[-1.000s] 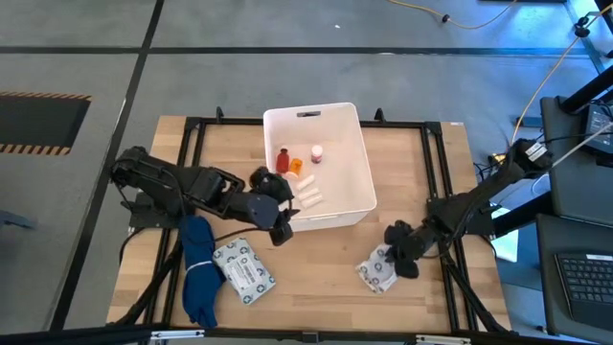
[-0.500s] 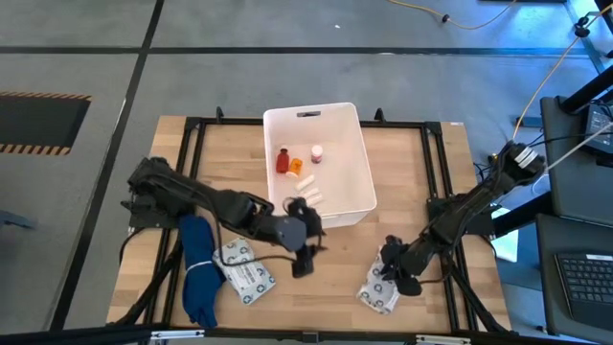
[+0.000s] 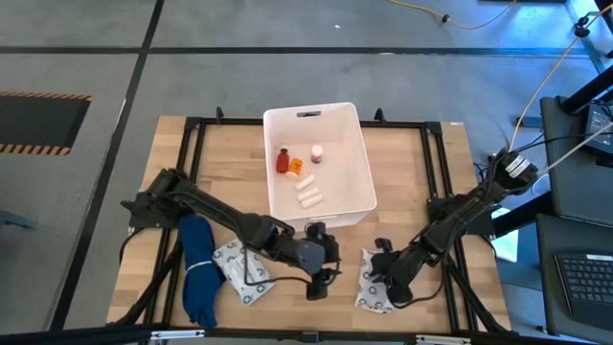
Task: Pick & place medical supplies in basket/bin
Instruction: Put the right mailer bag into the white bin
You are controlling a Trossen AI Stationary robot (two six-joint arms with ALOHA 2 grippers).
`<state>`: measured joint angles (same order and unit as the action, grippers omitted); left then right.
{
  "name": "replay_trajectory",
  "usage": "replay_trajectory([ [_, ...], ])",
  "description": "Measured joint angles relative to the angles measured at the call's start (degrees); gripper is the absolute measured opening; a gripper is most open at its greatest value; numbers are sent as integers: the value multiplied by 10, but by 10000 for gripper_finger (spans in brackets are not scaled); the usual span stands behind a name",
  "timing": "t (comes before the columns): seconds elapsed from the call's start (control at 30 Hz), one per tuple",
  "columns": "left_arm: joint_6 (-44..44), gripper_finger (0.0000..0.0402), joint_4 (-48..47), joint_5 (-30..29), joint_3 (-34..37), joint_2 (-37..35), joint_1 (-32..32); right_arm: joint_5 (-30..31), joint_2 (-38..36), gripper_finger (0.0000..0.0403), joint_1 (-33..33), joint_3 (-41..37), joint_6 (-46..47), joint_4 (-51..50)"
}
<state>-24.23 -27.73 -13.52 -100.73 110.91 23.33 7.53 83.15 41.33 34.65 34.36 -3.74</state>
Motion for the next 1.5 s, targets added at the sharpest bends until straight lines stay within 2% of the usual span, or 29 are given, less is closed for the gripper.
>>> replay_trajectory([
  [0.13,-4,117,10,3,0,27,0,5,0,93,-9,58,28,-44],
  [0.23,-18,95,28,17,0,50,0,5,-1,93,-10,116,64,-134],
  [0.43,-36,47,100,20,0,101,11,6,-2,93,-3,240,210,-326],
  [0.53,-42,21,148,2,0,128,16,0,-2,93,14,278,258,-336],
  [0.67,-49,3,214,-37,0,164,18,-3,-2,93,37,301,271,-303],
  [0.77,-55,2,246,-70,0,186,17,3,-3,93,49,307,344,-320],
  [0.93,-80,2,258,-79,0,215,15,56,-2,93,96,305,532,-444],
  [1.1,-82,1,264,-78,0,228,14,59,-2,97,148,304,666,-546],
  [1.27,-82,2,267,-78,0,227,6,71,-2,139,176,304,730,-558],
  [1.5,-82,2,294,-39,0,243,-8,104,-3,264,185,303,769,-557],
])
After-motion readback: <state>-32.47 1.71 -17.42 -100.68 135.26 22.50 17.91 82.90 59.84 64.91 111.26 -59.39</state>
